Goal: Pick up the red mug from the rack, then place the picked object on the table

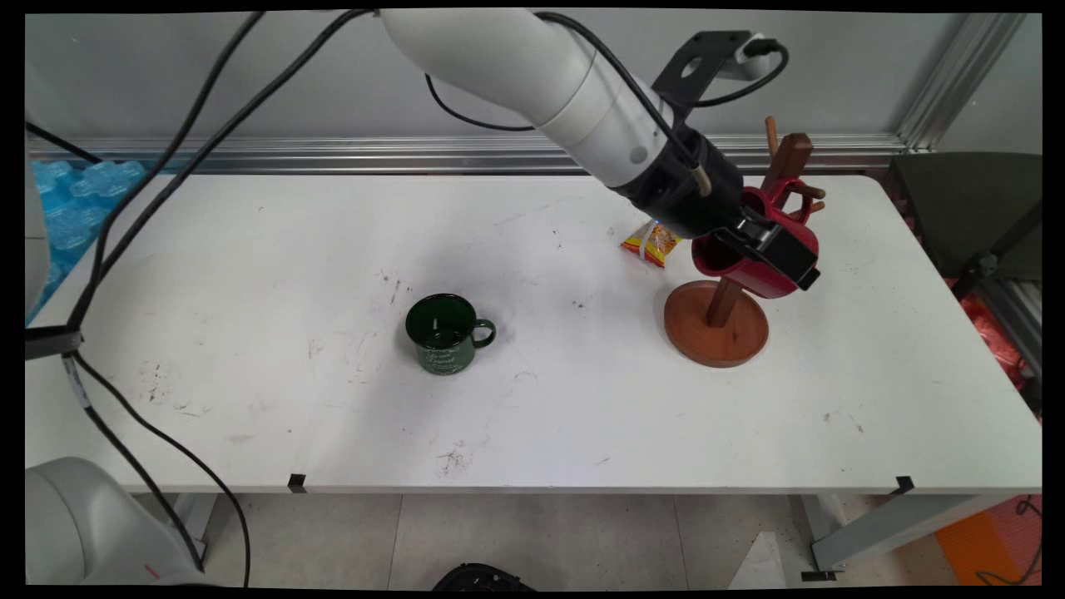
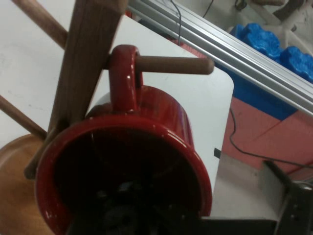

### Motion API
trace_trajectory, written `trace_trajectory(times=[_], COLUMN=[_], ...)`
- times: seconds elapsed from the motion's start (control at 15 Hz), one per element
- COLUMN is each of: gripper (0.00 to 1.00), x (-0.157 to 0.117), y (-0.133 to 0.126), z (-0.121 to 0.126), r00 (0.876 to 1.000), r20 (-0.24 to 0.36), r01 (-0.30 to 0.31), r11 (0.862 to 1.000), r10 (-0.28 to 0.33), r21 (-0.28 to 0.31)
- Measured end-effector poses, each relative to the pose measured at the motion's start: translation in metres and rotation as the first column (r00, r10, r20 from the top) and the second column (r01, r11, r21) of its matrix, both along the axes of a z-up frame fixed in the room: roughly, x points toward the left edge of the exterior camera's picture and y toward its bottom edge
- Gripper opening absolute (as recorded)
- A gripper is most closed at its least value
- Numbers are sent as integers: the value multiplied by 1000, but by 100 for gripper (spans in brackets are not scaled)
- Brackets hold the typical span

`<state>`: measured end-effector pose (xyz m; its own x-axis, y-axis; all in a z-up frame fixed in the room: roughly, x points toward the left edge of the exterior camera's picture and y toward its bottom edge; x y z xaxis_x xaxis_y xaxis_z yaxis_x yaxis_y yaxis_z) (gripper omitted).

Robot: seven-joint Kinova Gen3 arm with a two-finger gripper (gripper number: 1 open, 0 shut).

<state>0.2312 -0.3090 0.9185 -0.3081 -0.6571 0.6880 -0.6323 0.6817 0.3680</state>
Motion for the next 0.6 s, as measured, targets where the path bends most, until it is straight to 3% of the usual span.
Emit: trace_trajectory(times=[0.07, 0.6], gripper=[0, 0], x=[-1, -5], y=[-1, -1], z=[-1, -3], r00=[1000, 999], r20=[-3, -22], r01=[-6, -40], r11=[1000, 999], r10=[6, 41], r21=[3, 17])
